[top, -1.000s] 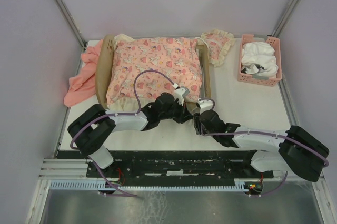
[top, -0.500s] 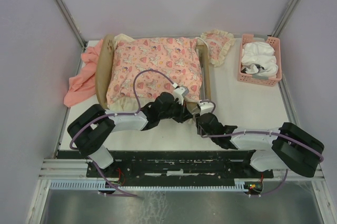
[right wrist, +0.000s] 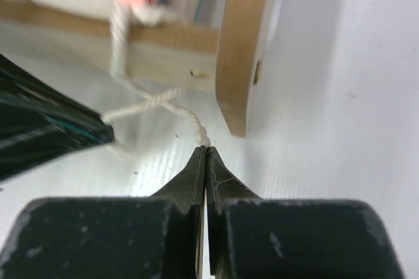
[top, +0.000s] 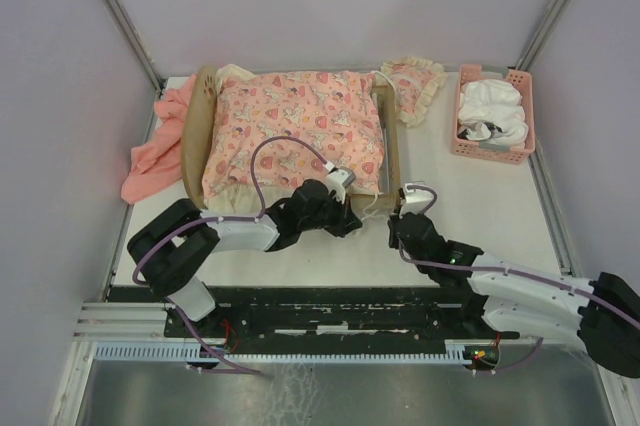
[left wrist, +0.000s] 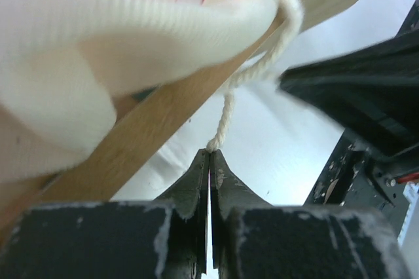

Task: Set up the pet bed

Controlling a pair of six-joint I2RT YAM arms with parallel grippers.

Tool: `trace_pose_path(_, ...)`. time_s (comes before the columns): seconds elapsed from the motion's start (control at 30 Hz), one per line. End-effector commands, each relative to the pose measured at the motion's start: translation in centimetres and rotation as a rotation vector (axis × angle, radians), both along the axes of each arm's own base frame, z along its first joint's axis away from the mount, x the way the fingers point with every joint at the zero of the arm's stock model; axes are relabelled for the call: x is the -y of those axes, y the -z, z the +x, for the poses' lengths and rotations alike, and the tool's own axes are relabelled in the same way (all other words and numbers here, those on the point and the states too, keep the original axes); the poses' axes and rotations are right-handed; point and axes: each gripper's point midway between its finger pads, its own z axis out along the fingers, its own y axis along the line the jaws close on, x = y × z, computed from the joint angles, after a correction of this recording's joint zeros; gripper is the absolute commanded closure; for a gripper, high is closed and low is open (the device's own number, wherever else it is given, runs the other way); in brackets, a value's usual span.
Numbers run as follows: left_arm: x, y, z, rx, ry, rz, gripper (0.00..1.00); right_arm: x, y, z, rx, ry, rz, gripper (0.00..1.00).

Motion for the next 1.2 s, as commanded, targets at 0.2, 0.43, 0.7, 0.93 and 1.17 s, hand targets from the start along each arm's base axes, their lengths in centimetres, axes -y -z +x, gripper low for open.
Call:
trace_pose_path(0.2, -0.7, 0.5, -0.1, 0.102, -0.001, -0.01, 0.89, -0.9, -6.1, 1.6, 0.16, -0.003, 0.093, 0.98)
trace_pose_path(0.43, -0.7, -3.0, 0.3, 0.251, -0.055, -0.017, 0.7, -2.0, -6.5, 2.3, 0.177, -0.03, 0.081, 0.98)
trace_pose_path(0.7, 0.4, -6.4, 1.1, 0.465, -0.117, 0.019, 0.65, -1.6, -6.6, 2.2, 0.247, -0.077, 0.061, 0.98)
trace_pose_path(0.93, 0.8, -6.9, 2.8, 0.535, -0.2, 0.038, 0.64, -1.4, -7.5, 2.3, 0.313, -0.11, 0.038, 0.98)
trace_pose_path(1.17, 1.8, -6.1, 3.2, 0.551, -0.193, 0.046, 0.63, -1.4, -7.7, 2.4, 0.339, -0.114, 0.048, 0.98)
